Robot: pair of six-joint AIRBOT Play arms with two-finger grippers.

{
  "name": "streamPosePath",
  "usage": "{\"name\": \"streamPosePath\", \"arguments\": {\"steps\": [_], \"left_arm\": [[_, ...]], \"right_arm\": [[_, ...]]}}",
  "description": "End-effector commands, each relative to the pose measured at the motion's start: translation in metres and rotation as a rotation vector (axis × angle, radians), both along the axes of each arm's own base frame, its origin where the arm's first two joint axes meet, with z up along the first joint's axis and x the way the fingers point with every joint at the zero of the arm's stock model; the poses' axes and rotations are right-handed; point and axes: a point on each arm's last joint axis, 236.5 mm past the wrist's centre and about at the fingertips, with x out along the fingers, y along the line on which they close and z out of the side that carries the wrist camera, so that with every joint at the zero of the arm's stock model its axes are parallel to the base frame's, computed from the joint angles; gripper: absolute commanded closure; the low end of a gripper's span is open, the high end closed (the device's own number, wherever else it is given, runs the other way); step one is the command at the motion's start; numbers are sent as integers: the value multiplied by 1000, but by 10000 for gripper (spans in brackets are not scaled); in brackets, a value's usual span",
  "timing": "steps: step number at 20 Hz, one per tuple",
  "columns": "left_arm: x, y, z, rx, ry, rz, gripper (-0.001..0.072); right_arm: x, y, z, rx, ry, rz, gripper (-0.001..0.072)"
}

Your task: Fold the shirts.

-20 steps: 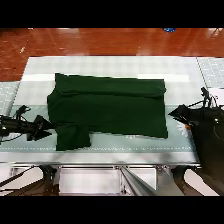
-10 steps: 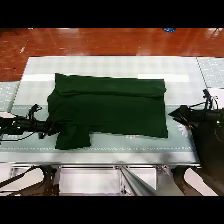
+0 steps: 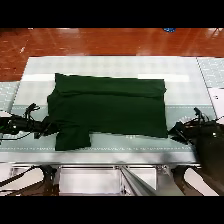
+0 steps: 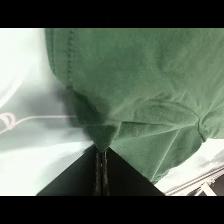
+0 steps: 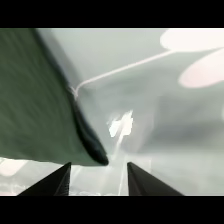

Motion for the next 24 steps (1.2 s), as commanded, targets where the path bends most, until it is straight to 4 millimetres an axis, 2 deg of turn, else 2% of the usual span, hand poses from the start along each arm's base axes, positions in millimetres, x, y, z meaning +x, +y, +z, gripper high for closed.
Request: {"name": "streamPosePath", "arguments": {"steps": [1, 2, 3, 5, 6, 8, 10, 12, 14, 16, 20, 24], "left_arm": [[3, 2, -1, 9, -9, 5, 690], [4, 1, 0, 3, -11, 10, 690], [5, 0, 1, -5, -15, 17, 690], [14, 2, 8, -13, -36, 28, 690], [24, 6, 17, -18, -61, 36, 690], [55, 8, 45, -69, -168, 61, 690], [95, 3, 84, -157, -309, 110, 690], [128, 0, 107, -195, -397, 154, 690], [156, -1, 113, -169, -441, 144, 690], [185, -5, 114, -150, -454, 144, 690], [252, -7, 120, -111, -503, 176, 690], [302, -5, 121, -131, -501, 215, 691]], "right_arm": [[12, 19, -14, 17, -15, -5, 302], [27, 27, -16, 29, -51, -24, 306], [40, 34, -15, 41, -84, -31, 342], [59, 50, 0, 87, -156, 41, 632], [65, 55, 13, 104, -196, 88, 684], [81, 52, 38, 102, -259, 139, 684], [105, 43, 60, 64, -337, 159, 684], [132, 37, 79, 42, -403, 157, 684], [159, 37, 92, 74, -451, 137, 684], [189, 32, 95, 76, -486, 100, 684], [230, 20, 86, 78, -491, 69, 684], [264, 11, 75, 78, -488, 55, 684]]}}
